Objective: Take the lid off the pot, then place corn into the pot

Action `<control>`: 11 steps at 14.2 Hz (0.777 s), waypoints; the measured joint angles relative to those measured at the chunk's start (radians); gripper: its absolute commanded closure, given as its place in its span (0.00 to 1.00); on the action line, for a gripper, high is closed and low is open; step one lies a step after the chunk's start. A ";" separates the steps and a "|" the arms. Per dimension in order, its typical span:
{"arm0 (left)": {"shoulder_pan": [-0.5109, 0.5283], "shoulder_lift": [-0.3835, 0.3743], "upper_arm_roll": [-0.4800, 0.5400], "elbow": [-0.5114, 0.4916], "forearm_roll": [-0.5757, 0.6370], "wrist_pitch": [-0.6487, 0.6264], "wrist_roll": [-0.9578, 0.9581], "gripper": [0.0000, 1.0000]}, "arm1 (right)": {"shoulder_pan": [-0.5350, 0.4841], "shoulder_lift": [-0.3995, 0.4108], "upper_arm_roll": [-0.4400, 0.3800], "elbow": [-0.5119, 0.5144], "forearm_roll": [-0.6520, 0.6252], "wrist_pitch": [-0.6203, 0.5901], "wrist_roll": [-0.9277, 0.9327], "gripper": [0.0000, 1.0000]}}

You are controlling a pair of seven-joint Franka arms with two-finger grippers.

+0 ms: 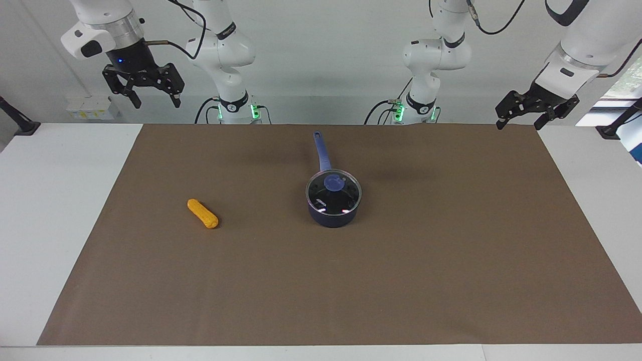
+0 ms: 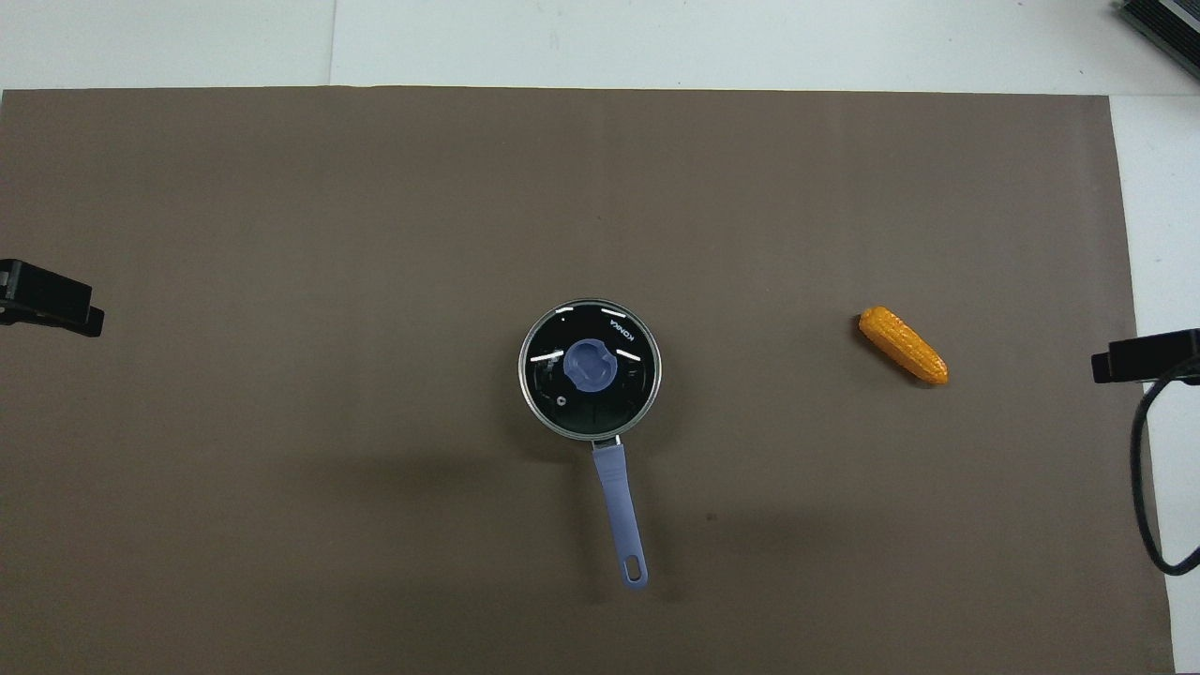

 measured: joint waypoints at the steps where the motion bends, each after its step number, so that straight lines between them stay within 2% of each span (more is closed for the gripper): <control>1: 0.000 0.000 0.000 0.000 -0.001 0.000 -0.004 0.00 | 0.000 0.000 0.000 0.000 0.000 0.000 0.000 0.00; 11: 0.000 0.000 -0.003 0.001 -0.003 0.000 -0.009 0.00 | 0.000 -0.001 0.000 -0.001 0.000 0.000 0.000 0.00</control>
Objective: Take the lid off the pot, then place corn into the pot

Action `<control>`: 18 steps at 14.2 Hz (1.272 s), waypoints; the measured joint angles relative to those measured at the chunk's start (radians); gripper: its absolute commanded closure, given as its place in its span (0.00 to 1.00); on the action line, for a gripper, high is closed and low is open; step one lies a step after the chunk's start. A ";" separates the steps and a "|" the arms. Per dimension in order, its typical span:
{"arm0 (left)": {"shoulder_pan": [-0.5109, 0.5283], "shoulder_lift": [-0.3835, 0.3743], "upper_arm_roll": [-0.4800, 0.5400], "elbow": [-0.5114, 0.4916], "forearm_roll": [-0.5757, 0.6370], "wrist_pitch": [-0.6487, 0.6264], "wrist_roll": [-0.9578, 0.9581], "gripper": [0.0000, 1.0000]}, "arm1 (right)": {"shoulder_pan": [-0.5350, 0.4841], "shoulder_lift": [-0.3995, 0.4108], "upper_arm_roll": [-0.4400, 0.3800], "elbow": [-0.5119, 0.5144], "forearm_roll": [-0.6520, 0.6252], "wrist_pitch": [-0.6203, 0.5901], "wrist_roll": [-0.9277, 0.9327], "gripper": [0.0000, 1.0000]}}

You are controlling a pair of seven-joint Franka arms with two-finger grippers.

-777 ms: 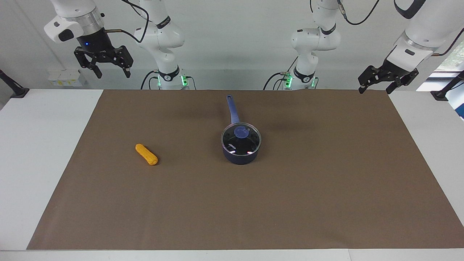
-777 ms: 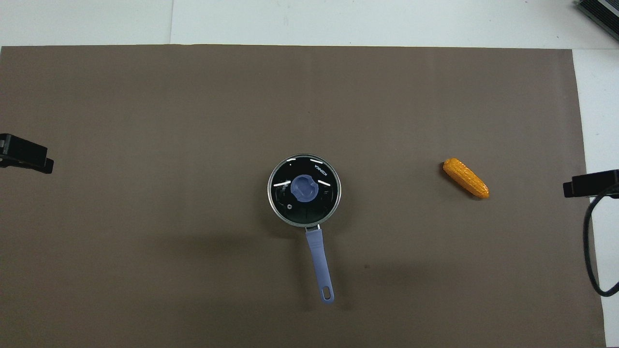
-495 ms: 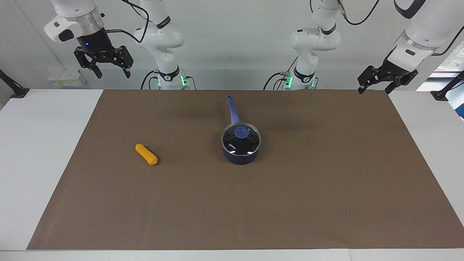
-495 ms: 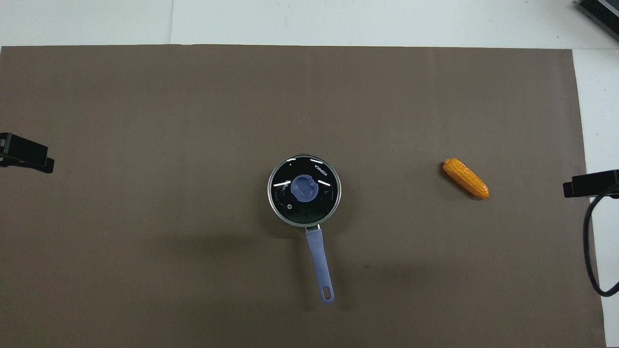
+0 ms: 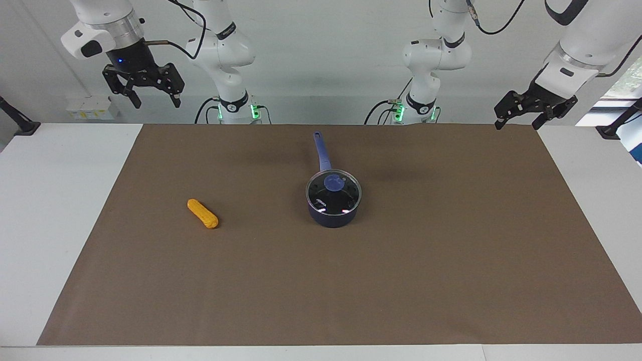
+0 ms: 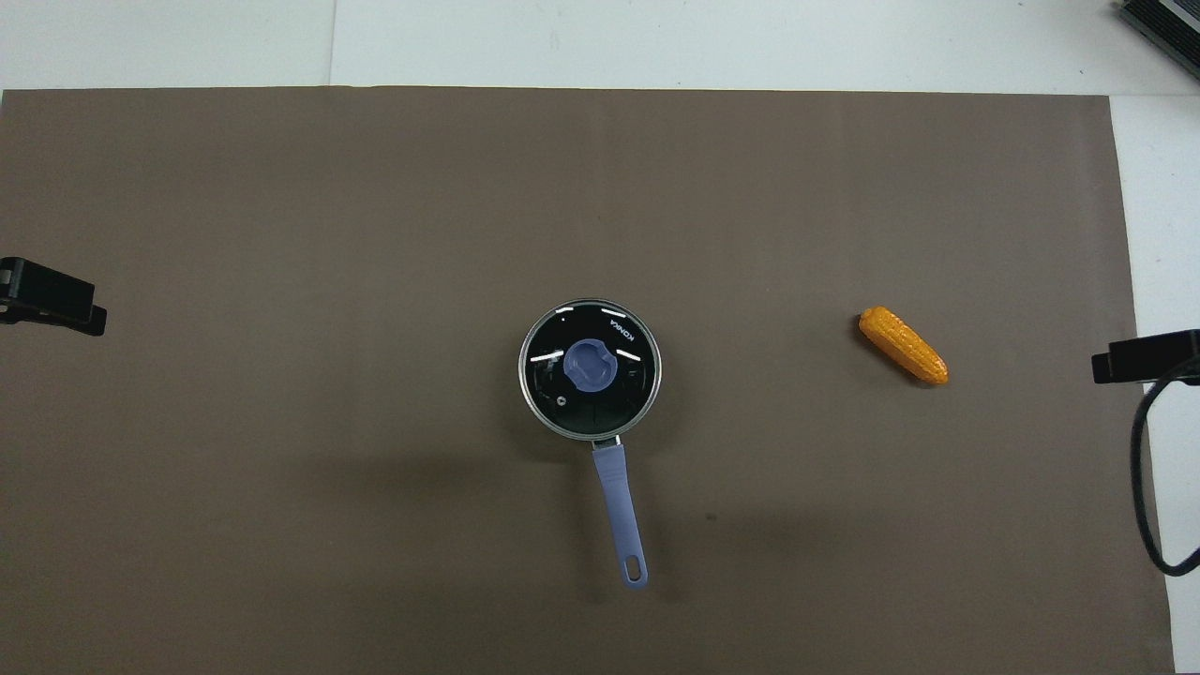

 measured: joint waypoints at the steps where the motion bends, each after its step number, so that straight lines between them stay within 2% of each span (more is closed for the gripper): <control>1: 0.000 0.000 -0.001 0.000 -0.001 0.000 0.000 0.00 | 0.000 0.000 0.000 0.000 0.000 0.000 0.000 0.00; 9: -0.022 0.003 -0.024 -0.035 -0.095 0.028 -0.038 0.00 | 0.000 -0.007 -0.001 -0.010 -0.001 -0.001 0.000 0.00; 18: -0.266 0.026 -0.030 -0.178 -0.094 0.226 -0.163 0.00 | 0.000 -0.015 -0.001 -0.026 -0.033 -0.001 -0.014 0.00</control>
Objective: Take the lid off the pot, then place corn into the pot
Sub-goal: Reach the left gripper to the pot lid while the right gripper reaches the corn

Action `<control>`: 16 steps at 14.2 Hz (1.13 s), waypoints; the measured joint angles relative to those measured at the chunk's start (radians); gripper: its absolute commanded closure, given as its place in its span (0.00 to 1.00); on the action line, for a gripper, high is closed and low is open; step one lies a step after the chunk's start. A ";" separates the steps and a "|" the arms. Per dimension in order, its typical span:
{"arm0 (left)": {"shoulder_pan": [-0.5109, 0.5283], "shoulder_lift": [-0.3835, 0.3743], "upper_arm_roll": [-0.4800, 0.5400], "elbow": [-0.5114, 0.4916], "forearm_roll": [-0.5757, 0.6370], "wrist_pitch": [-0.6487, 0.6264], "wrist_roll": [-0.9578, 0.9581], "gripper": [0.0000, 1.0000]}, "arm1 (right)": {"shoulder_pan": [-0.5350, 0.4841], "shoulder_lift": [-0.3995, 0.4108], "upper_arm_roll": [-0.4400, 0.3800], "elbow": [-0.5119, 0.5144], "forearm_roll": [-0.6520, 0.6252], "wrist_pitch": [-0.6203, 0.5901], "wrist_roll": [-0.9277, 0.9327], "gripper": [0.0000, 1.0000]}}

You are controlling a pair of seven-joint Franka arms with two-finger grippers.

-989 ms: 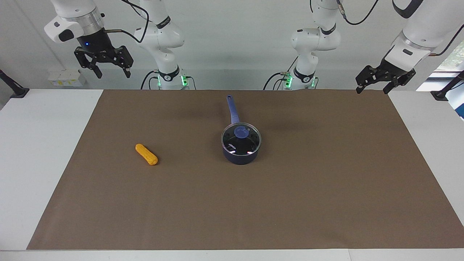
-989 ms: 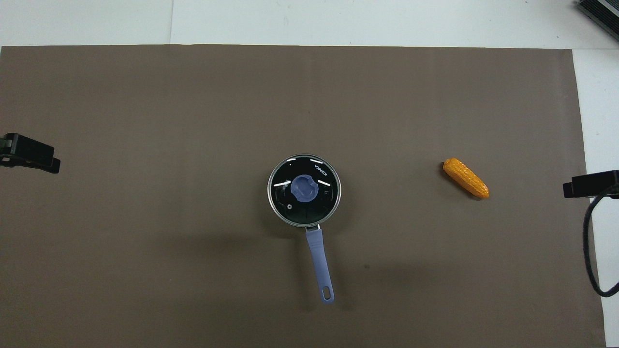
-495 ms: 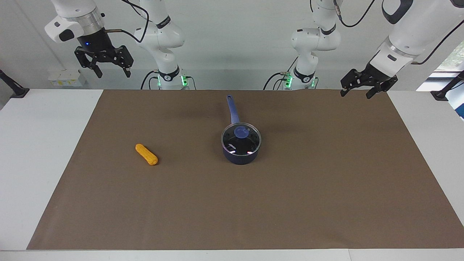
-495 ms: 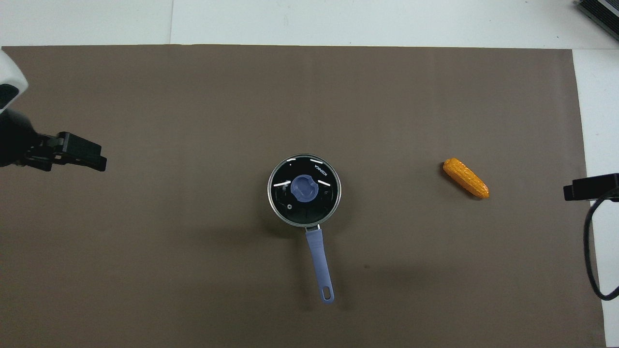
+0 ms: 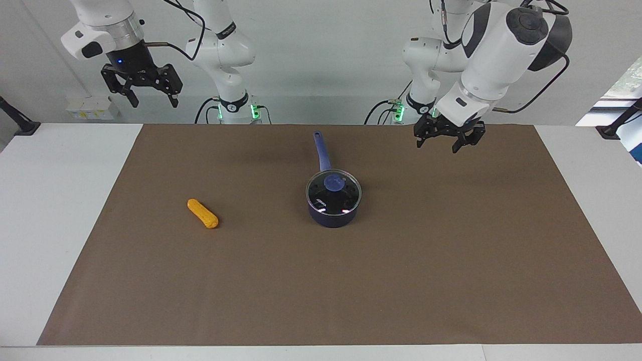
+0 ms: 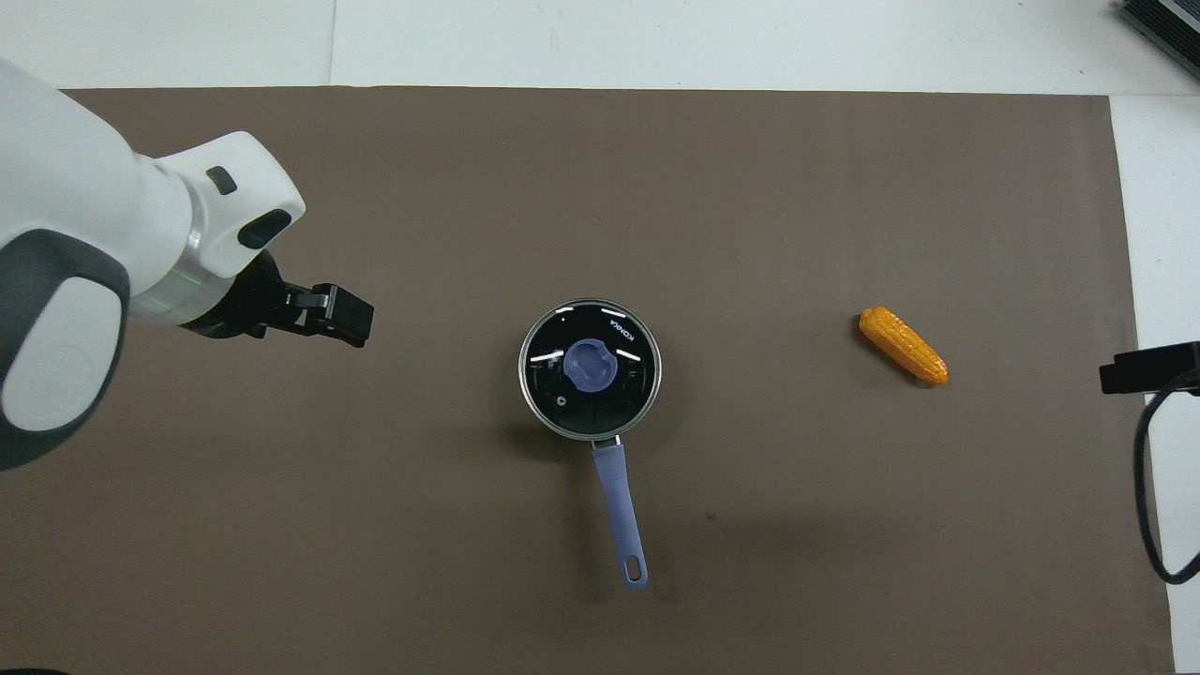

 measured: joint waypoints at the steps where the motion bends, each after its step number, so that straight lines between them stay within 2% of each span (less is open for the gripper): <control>1: -0.023 0.002 0.000 -0.017 0.008 0.026 -0.025 0.00 | 0.000 0.000 0.000 0.000 0.000 0.000 -0.002 0.00; 5: -0.141 0.060 0.000 -0.054 0.061 0.114 -0.185 0.00 | 0.000 0.001 0.000 -0.025 0.004 0.022 -0.129 0.00; 9: -0.262 0.180 -0.001 -0.055 0.110 0.252 -0.385 0.00 | 0.000 0.018 0.000 -0.137 0.005 0.159 -0.329 0.00; 12: -0.322 0.226 -0.001 -0.053 0.139 0.339 -0.526 0.00 | -0.001 0.036 0.000 -0.218 0.005 0.258 -0.473 0.00; 14: -0.352 0.237 -0.001 -0.050 0.145 0.363 -0.561 0.00 | 0.000 0.073 0.000 -0.267 0.005 0.327 -0.570 0.00; 16: -0.389 0.247 -0.001 -0.050 0.145 0.380 -0.573 0.00 | -0.001 0.144 0.000 -0.294 0.005 0.404 -0.689 0.00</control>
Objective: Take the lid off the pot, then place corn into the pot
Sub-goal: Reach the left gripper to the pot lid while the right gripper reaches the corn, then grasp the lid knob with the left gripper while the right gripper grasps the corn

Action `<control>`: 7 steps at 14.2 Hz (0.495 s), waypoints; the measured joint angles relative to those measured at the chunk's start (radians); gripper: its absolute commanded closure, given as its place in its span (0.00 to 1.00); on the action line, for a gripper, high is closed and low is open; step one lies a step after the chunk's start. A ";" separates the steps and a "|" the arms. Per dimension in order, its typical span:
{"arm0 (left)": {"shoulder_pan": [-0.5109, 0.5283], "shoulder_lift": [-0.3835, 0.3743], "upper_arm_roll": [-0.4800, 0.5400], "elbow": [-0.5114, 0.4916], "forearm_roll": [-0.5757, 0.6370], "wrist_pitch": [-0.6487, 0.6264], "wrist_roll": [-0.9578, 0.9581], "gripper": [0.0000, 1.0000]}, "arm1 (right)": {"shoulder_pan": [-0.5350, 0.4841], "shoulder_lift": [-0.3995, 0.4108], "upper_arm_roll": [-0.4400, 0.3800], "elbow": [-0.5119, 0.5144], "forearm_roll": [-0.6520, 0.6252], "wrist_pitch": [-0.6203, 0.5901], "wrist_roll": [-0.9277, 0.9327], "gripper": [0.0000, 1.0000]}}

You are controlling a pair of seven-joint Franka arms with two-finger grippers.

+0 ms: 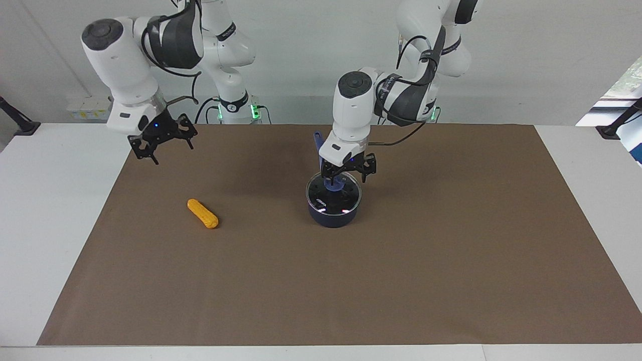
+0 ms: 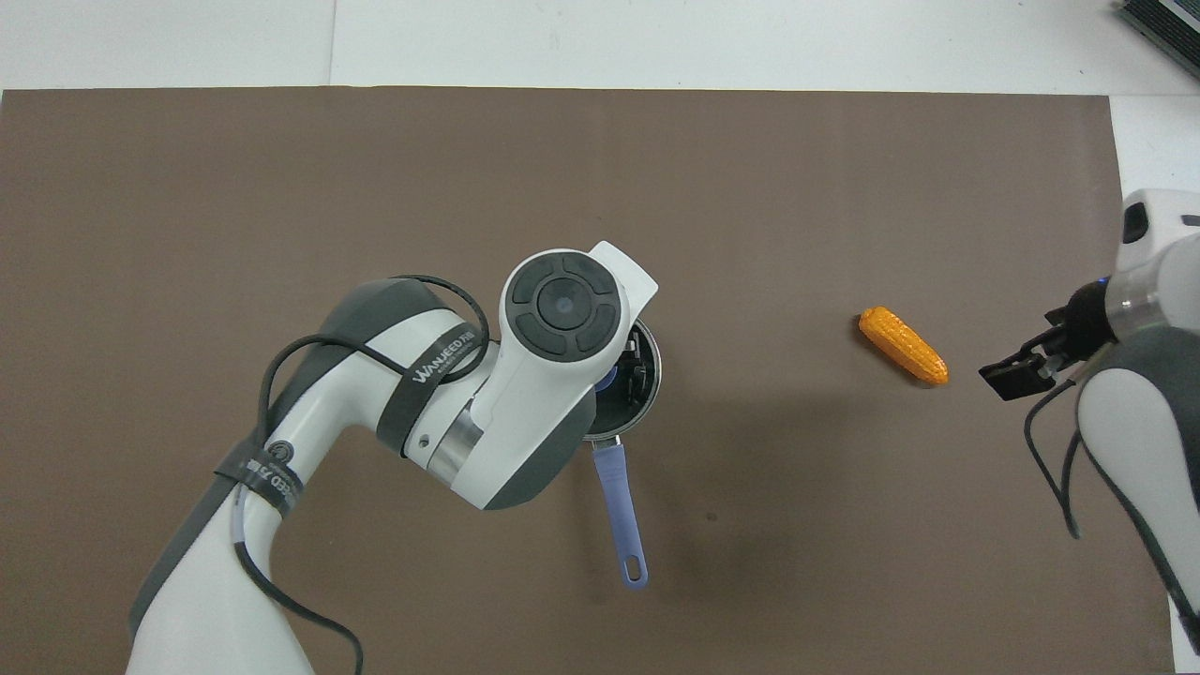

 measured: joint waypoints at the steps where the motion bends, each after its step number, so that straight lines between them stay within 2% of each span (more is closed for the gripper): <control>1: -0.013 0.004 0.000 0.000 0.001 0.008 -0.007 0.00 | -0.003 0.040 -0.001 -0.012 0.000 0.049 -0.058 0.00; 4: -0.019 0.007 0.003 0.001 0.001 0.020 -0.012 0.00 | -0.027 0.131 -0.002 -0.059 0.000 0.192 -0.140 0.00; 7: -0.019 0.011 0.005 -0.001 0.001 0.029 -0.012 0.00 | -0.023 0.176 0.002 -0.076 0.002 0.254 -0.145 0.00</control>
